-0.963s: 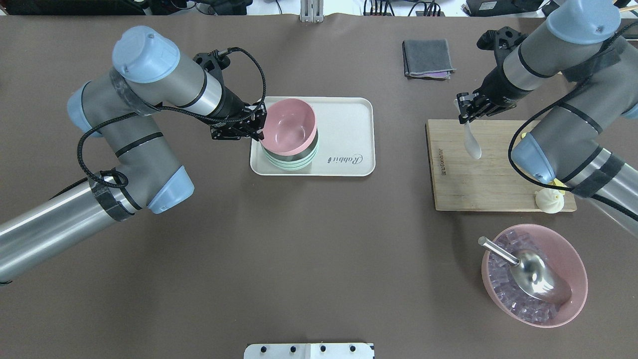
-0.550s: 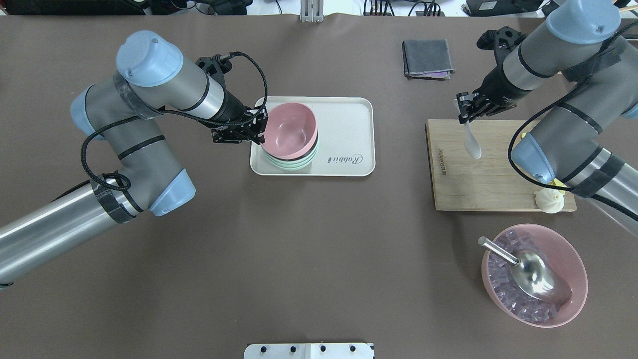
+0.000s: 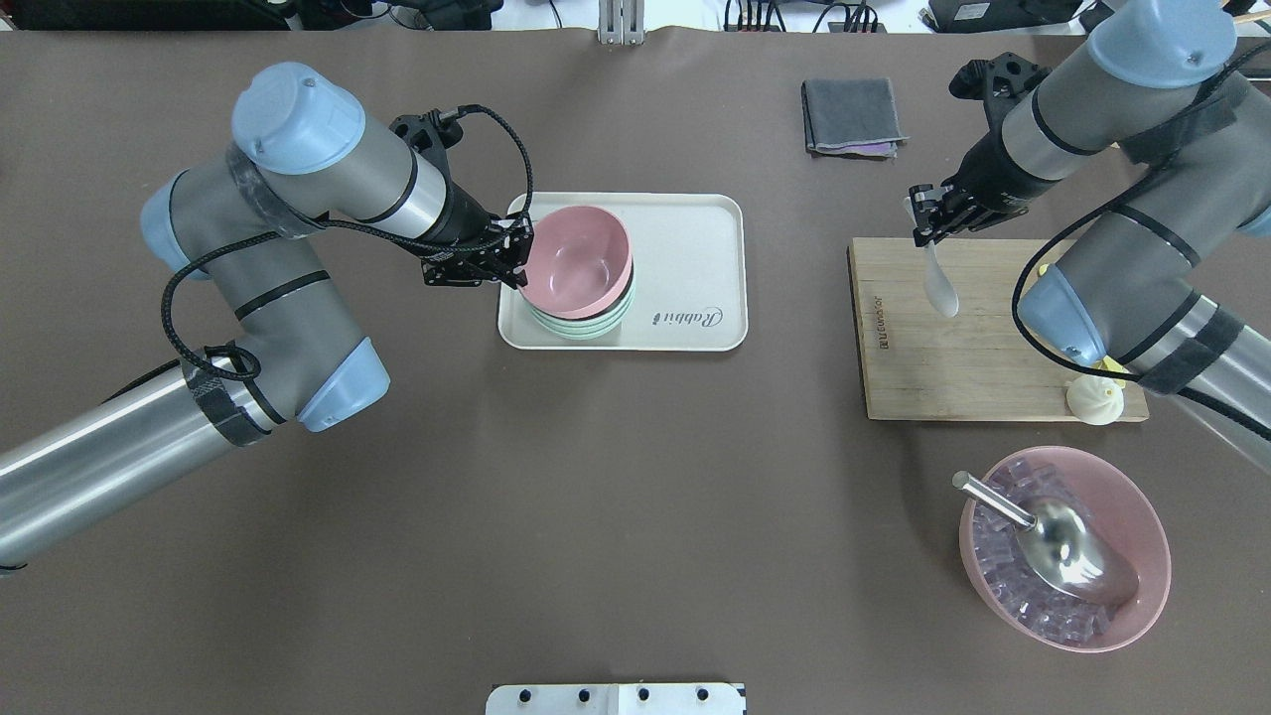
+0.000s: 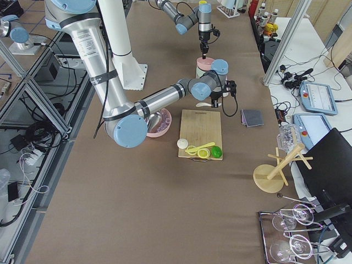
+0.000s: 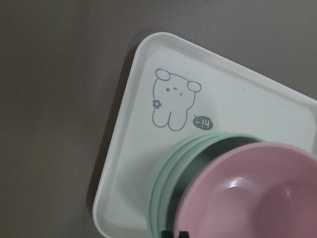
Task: Stack pink bowl on green and place spoon
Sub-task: 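Lower the pink bowl onto the green bowls and open the left gripper, then carry the white spoon into the pink bowl while the left gripper withdraws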
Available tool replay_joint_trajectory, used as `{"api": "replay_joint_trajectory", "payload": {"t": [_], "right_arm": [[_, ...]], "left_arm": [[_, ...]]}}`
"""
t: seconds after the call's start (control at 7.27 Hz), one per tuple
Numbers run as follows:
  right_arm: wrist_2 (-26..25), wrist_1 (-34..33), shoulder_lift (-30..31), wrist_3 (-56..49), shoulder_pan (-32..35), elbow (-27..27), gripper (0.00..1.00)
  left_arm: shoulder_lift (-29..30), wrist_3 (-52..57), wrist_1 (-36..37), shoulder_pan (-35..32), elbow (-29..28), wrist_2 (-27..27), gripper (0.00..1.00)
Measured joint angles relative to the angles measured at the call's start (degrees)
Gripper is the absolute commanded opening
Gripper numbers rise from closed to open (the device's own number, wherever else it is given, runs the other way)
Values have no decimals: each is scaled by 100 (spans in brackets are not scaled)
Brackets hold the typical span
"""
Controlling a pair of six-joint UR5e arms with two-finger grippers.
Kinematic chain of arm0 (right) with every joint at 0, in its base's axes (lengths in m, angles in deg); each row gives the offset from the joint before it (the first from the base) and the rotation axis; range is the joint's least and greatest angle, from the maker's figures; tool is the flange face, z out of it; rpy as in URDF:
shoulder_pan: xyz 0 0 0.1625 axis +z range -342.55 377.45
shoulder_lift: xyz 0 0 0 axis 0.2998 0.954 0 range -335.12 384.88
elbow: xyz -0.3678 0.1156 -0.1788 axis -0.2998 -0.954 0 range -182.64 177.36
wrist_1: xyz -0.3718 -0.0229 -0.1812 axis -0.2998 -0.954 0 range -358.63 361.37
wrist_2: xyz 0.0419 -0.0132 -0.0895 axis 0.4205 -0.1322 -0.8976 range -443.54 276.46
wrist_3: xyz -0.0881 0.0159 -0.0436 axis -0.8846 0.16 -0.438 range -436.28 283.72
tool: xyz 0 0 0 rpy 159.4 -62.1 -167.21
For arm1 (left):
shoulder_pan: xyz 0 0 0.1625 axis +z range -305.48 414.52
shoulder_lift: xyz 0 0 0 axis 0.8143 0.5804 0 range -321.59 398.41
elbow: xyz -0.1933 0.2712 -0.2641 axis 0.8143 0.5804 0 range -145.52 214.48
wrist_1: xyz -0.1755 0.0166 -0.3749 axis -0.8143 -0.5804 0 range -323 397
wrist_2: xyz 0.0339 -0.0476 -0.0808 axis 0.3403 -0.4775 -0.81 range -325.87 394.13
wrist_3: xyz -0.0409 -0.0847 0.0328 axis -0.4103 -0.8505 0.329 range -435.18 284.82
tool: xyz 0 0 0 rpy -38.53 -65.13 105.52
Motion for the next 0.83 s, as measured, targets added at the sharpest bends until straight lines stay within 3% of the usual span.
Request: {"api": "replay_joint_trajectory", "payload": {"t": [0.55, 0.83], "right_arm": [[2, 0, -2, 29, 1, 20, 0], [16, 8, -251, 685, 3, 184, 0]], "left_arm": [[1, 12, -5, -19, 35, 0, 97], [-13, 13, 5, -152, 138, -23, 97]]}}
